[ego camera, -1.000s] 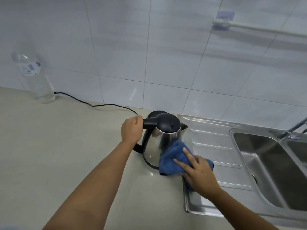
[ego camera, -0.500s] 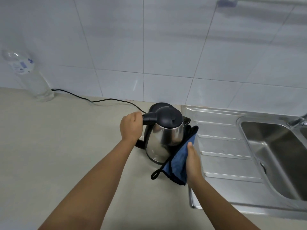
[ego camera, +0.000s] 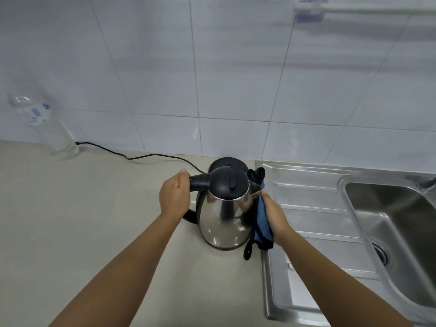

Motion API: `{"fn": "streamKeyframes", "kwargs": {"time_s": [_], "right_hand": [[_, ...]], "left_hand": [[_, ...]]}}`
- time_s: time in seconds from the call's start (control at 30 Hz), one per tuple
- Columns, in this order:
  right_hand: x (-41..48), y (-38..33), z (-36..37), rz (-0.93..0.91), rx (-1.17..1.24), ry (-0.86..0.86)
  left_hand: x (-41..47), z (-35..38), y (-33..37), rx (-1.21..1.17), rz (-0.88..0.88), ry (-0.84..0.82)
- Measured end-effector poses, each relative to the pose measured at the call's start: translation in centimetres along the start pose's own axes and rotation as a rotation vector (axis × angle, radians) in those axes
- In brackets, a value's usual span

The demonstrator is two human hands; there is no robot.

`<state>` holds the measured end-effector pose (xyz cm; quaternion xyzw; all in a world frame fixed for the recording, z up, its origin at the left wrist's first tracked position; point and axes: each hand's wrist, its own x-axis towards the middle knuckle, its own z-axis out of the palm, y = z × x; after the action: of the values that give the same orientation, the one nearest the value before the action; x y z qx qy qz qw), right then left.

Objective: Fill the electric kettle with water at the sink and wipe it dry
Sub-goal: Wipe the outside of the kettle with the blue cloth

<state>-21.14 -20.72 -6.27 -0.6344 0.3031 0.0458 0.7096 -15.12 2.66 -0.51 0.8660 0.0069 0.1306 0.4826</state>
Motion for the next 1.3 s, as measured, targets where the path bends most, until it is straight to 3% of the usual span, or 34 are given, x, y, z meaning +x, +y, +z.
{"fn": "streamKeyframes", "kwargs": {"time_s": [0.1,0.2,0.37,0.8,1.03,1.3], "right_hand": [[1.9,-1.9,-0.4,0.016,-0.044,-0.073],[2.2,-2.1,-0.5,0.049,-0.065,-0.158],[1.4,-0.8,-1.1,0.05,-0.082,-0.162],[-2.0,2.6,-2.3,-0.069,-0.201,-0.202],[0.4,-2.1,0.2,0.04,-0.174,-0.288],[2.9,-4.2,3.1,0.044,-0.169,-0.345]], "left_hand": [[-2.8,1.0,1.6,-0.156,-0.263,0.216],[-6.8,2.4,2.6,-0.312,-0.57,0.207],[-9.4,4.0,4.8,-0.549,-0.417,-0.048],[-6.7,1.3,3.1,-0.44,-0.252,-0.208],[-5.1,0.3,1.0,-0.376,-0.243,-0.316],[-3.9,-0.4,-0.1,-0.394,-0.217,-0.477]]}}
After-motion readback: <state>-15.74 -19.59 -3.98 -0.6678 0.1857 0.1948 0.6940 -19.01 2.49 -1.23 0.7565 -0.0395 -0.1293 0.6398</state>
